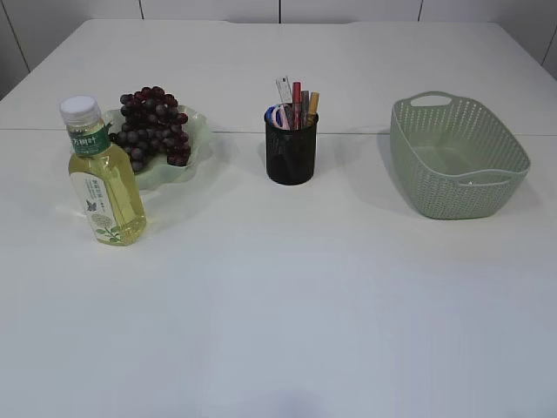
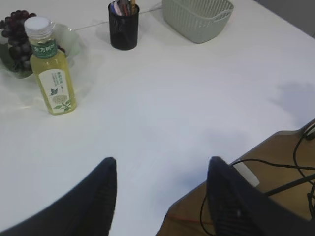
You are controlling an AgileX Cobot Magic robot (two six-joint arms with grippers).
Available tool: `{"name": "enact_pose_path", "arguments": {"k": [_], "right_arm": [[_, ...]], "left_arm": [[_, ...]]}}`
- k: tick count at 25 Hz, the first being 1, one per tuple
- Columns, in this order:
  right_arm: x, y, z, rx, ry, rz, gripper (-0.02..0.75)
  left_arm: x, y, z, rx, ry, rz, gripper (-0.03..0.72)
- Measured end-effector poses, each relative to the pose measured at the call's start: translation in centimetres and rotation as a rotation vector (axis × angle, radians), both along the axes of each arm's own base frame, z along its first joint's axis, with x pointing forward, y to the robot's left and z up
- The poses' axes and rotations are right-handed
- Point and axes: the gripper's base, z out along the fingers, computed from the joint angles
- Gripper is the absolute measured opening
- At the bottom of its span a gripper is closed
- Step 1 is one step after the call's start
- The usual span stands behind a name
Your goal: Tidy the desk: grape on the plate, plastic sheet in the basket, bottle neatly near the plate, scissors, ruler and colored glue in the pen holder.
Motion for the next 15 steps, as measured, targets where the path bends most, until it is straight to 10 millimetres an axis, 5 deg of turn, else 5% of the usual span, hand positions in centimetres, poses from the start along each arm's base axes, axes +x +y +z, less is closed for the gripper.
{"name": "enact_pose_path", "arguments": {"k": [8, 15], "right_arm": [[-4.2, -1.6, -1.4, 0.005, -0.202, 0.043, 0.49], [-4.2, -2.6, -2.6, -0.086, -0.243, -0.017, 0.491]], "left_arm": [[-1.9, 1.1, -6.5, -0.01, -0.07, -0.043, 0.426], [-0.9, 0.8, -9.1, 0.061, -0.037, -0.032, 0.426]]}}
